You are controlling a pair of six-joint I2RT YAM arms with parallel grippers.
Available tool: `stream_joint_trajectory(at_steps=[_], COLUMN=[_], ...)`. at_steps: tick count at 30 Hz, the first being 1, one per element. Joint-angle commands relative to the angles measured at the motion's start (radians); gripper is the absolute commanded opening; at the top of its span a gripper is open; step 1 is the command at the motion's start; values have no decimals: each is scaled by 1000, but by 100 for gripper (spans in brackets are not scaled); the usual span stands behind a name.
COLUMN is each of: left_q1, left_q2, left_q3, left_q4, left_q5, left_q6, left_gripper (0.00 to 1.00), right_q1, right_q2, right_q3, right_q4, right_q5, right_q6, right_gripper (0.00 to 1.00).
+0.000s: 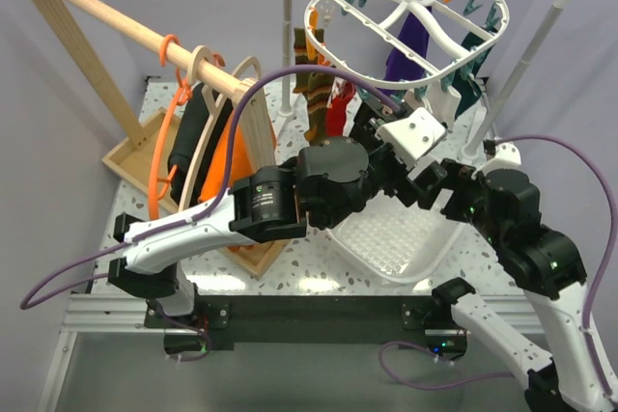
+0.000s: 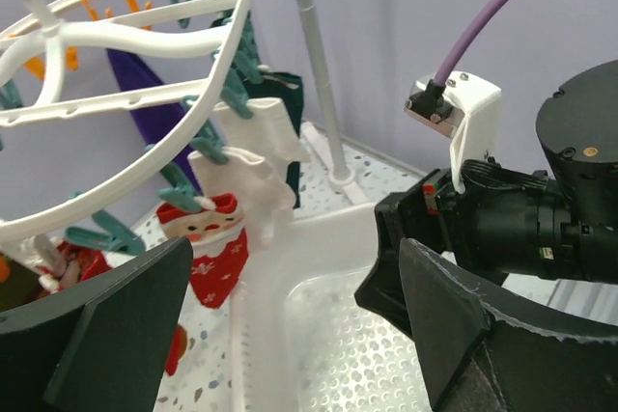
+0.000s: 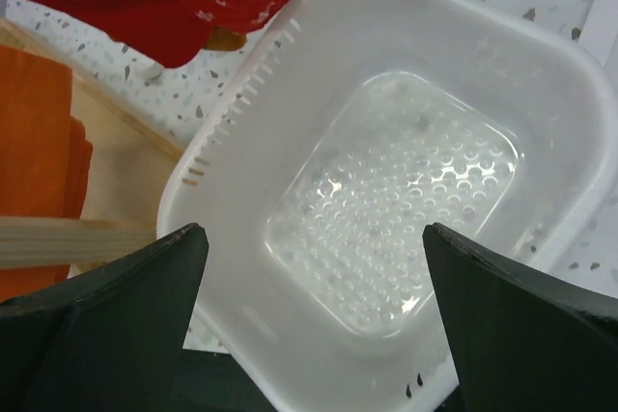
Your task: Remove the socks clipped to the hanger
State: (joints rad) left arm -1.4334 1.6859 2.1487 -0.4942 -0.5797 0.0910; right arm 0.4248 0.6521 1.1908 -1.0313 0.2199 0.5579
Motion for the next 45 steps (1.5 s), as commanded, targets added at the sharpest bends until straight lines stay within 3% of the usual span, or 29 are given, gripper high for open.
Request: stream_joint_trajectory(at_steps=[1,5,12,20,24,27,32,35,45], left_q1=[10,10,10,22,28,31,33,39,41], left_q2=[1,1,-89,-144,-143,-144,-167,-141,-118], left_q3=[43,31,-53,-125,-147,-150,-206,-181,-156], left_q4=[-24,-78,-104,-104,-109,-118,-66,-73,-118], left_q5=[-155,-151,-163,-66,-58,-51,-54,-48,-36], left_q6=[21,10,-28,-71,-82,-83,-83,-80,-129], left_gripper=[91,91,90,78,77,79,85,87,88], right_q1=[-1,-21,-231,-236,-236,-235,-235,-235,-233], right_q2=[166,254,331,264,258,264,228,245,337], right_q3=[13,35,-31,-123,-109,-74,-121,-129,-102], right_q4=[236,367,586,758,748,609,625,662,757], right_q5=[33,-34,-304,-497,-496,-400,-445,-473,-517], right_q6=[-48,-108,-136,-222,-243,-237,-257,-268,-240], right_gripper=[98,95,86,70,67,69,83,84,67])
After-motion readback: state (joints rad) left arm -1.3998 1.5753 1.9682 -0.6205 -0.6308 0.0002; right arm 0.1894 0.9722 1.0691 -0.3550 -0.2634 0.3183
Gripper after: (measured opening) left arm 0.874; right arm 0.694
